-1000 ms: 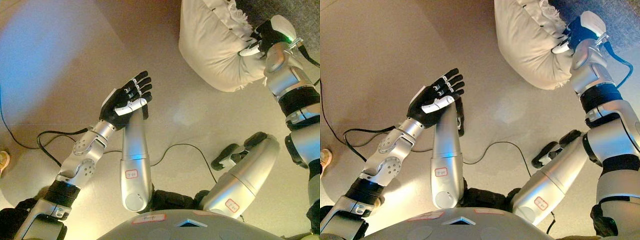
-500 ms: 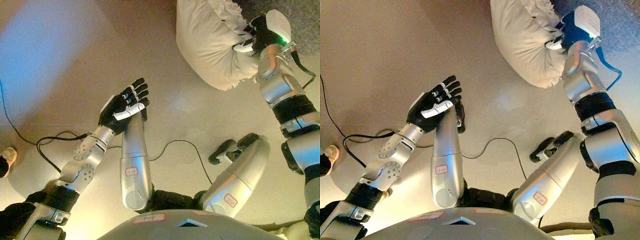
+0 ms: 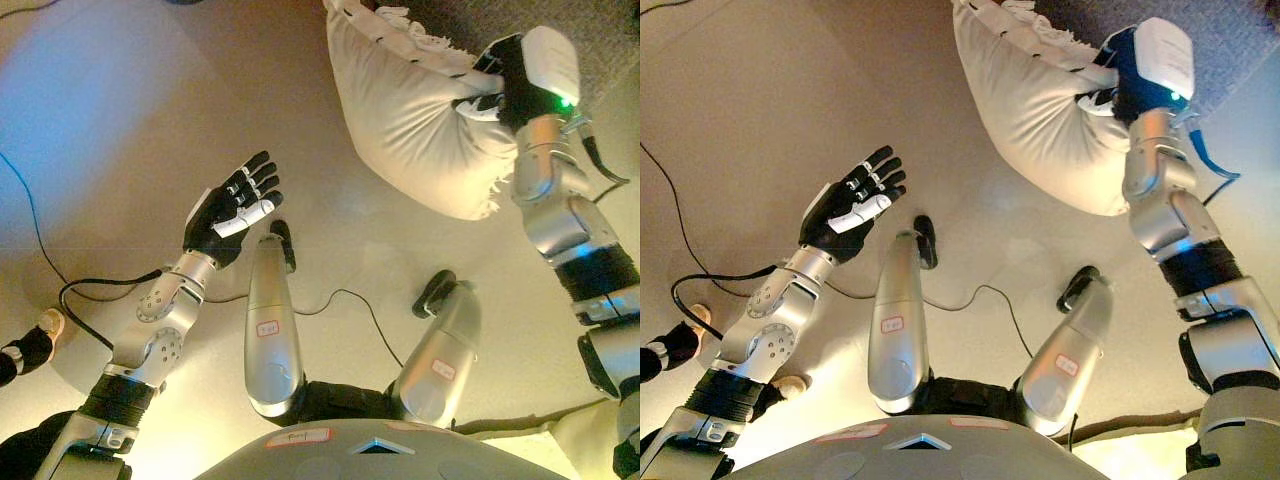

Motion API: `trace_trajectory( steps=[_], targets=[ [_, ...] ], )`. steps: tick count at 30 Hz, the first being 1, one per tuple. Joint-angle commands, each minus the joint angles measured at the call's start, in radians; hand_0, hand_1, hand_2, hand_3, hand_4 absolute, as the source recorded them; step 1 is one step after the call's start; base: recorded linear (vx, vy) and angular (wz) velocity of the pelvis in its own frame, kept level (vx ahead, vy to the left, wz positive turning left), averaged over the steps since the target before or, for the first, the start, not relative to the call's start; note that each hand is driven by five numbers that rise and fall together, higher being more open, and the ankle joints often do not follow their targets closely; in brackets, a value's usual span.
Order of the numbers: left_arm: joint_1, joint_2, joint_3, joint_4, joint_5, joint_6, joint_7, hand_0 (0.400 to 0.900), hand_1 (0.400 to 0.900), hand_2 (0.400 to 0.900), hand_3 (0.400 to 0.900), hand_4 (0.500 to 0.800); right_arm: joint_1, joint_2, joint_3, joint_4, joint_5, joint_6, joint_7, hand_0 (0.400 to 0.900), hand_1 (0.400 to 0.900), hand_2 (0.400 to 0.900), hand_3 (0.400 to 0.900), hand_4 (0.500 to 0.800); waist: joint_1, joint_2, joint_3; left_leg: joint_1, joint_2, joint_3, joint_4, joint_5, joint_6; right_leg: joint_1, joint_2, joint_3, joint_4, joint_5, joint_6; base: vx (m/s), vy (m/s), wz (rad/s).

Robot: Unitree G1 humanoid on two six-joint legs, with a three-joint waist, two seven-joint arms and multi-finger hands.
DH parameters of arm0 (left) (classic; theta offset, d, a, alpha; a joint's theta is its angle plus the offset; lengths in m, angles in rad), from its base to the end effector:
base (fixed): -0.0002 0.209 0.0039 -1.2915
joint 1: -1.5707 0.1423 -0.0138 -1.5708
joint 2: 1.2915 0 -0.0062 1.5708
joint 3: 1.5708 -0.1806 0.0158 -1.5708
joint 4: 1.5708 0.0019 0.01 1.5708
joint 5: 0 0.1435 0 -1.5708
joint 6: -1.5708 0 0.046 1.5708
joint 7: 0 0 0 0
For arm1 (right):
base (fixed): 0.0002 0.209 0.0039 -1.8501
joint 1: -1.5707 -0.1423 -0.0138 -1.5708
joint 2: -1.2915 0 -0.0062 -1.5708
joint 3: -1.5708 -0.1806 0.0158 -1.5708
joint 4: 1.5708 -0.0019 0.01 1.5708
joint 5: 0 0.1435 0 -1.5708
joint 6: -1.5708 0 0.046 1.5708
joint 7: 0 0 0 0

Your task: Pick up the pillow and put it on the sofa.

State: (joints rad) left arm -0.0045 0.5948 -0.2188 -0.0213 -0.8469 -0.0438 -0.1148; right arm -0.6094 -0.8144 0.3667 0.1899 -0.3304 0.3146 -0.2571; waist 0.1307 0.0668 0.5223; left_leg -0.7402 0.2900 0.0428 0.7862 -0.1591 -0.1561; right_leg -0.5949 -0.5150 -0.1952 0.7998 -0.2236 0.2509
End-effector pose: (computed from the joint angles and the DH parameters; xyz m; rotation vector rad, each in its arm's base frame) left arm 0.2061 0.2151 0.0628 -0.2616 0.0666 -0.2892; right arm 0.2977 -0.2333 0.1736 -1.2184 -0.2100 -0.2955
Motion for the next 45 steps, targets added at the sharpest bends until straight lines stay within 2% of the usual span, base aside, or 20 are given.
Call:
trace_trajectory(
  steps=[1,5,8,13,15,21,24,27,32,34,36,43,45],
  targets=[
    [0.010,0.009,0.027,-0.127,0.054,-0.006,-0.001,0.900,0.900,0.900,0.900,0.800,-0.086,-0.124,-0.212,-0.215,-0.099,-0.129,-0.152,0.400,0.400,0.400,0.400,0.500,-0.007,-0.046,-0.047,0.241,0.060,-0.028,-0.242,0.066,0.039,0.019,-0.030,0.002,-0.217,0.252,-0.045,0.12,-0.036,-0.09],
    [0.024,0.004,0.032,-0.142,0.081,0.061,0.017,0.900,0.900,0.900,0.900,0.800,0.074,-0.136,-0.314,-0.351,-0.086,-0.173,-0.137,0.400,0.400,0.400,0.400,0.500,-0.023,-0.084,-0.114,0.381,0.049,0.021,-0.392,0.104,0.036,0.185,-0.014,-0.071,-0.407,0.322,-0.019,0.13,-0.057,-0.13],
    [0.037,0.000,0.032,-0.138,0.101,0.096,0.016,0.900,0.900,0.900,0.900,0.800,0.175,-0.147,-0.365,-0.410,-0.080,-0.207,-0.144,0.400,0.400,0.400,0.400,0.500,-0.034,-0.100,-0.161,0.496,0.041,0.071,-0.518,0.138,0.033,0.326,0.028,-0.123,-0.558,0.371,-0.004,0.12,-0.069,-0.07],
    [0.066,-0.017,0.024,-0.117,0.117,0.133,0.013,0.900,0.900,0.900,0.900,0.800,0.268,-0.170,-0.423,-0.456,-0.076,-0.240,-0.131,0.400,0.400,0.400,0.400,0.500,-0.046,-0.126,-0.244,0.650,0.027,0.137,-0.678,0.179,0.032,0.484,0.089,-0.167,-0.706,0.414,0.009,0.14,-0.051,0.00],
    [0.094,-0.021,0.038,-0.118,0.113,0.158,0.007,0.900,0.900,0.900,0.900,0.800,0.297,-0.202,-0.450,-0.458,-0.064,-0.249,-0.119,0.400,0.400,0.400,0.400,0.500,-0.046,-0.138,-0.289,0.695,0.022,0.161,-0.738,0.197,0.032,0.524,0.111,-0.184,-0.747,0.424,0.011,0.15,-0.049,0.03],
    [0.172,-0.008,0.058,-0.143,0.126,0.191,-0.028,0.900,0.900,0.900,0.900,0.800,0.316,-0.326,-0.529,-0.436,0.006,-0.256,-0.090,0.400,0.400,0.400,0.400,0.500,-0.034,-0.174,-0.370,0.765,0.012,0.185,-0.806,0.211,0.024,0.584,0.144,-0.213,-0.812,0.435,0.011,0.10,-0.049,0.08],
    [0.191,0.004,0.068,-0.149,0.119,0.196,-0.028,0.900,0.900,0.900,0.900,0.800,0.286,-0.373,-0.516,-0.396,0.026,-0.264,-0.070,0.400,0.400,0.400,0.400,0.500,-0.021,-0.186,-0.389,0.796,0.017,0.191,-0.822,0.208,0.019,0.603,0.146,-0.231,-0.829,0.444,0.011,0.09,-0.041,0.03],
    [0.213,0.023,0.084,-0.151,0.111,0.204,-0.031,0.900,0.900,0.900,0.900,0.800,0.220,-0.424,-0.463,-0.324,0.053,-0.268,-0.050,0.400,0.400,0.400,0.400,0.500,-0.002,-0.198,-0.405,0.821,0.018,0.193,-0.848,0.212,0.013,0.620,0.152,-0.248,-0.838,0.445,0.011,0.12,-0.057,0.09],
    [0.225,0.066,0.097,-0.166,0.120,0.226,-0.073,0.900,0.900,0.900,0.900,0.800,0.034,-0.485,-0.280,-0.119,0.139,-0.251,-0.021,0.400,0.400,0.400,0.400,0.500,0.047,-0.227,-0.414,0.819,0.026,0.170,-0.854,0.220,-0.001,0.637,0.161,-0.284,-0.844,0.440,0.011,0.07,-0.088,0.19],
    [0.230,0.077,0.104,-0.170,0.124,0.233,-0.094,0.900,0.900,0.900,0.900,0.800,-0.073,-0.478,-0.167,-0.003,0.124,-0.258,0.009,0.400,0.400,0.400,0.400,0.500,0.069,-0.233,-0.415,0.817,0.029,0.161,-0.855,0.224,-0.006,0.649,0.161,-0.304,-0.847,0.438,0.011,0.09,-0.078,0.23],
    [0.244,0.087,0.113,-0.179,0.127,0.240,-0.108,0.900,0.900,0.900,0.900,0.800,-0.166,-0.478,-0.067,0.081,0.148,-0.235,0.040,0.400,0.400,0.400,0.400,0.500,0.090,-0.233,-0.416,0.819,0.030,0.148,-0.858,0.227,-0.008,0.661,0.163,-0.323,-0.851,0.437,0.011,0.10,-0.066,0.18],
    [0.251,0.133,0.138,-0.195,0.132,0.262,-0.139,0.900,0.900,0.900,0.900,0.800,-0.445,-0.432,0.196,0.429,0.181,-0.196,0.036,0.400,0.400,0.400,0.400,0.500,0.164,-0.234,-0.401,0.802,0.033,0.093,-0.862,0.239,-0.017,0.694,0.173,-0.359,-0.863,0.432,0.010,0.10,-0.102,0.18],
    [0.243,0.149,0.154,-0.203,0.138,0.277,-0.164,0.900,0.900,0.900,0.900,0.800,-0.506,-0.426,0.248,0.512,0.185,-0.155,0.038,0.400,0.400,0.400,0.400,0.500,0.191,-0.236,-0.390,0.782,0.038,0.070,-0.863,0.247,-0.023,0.697,0.177,-0.372,-0.865,0.431,0.011,0.03,-0.147,0.20]
  ],
)
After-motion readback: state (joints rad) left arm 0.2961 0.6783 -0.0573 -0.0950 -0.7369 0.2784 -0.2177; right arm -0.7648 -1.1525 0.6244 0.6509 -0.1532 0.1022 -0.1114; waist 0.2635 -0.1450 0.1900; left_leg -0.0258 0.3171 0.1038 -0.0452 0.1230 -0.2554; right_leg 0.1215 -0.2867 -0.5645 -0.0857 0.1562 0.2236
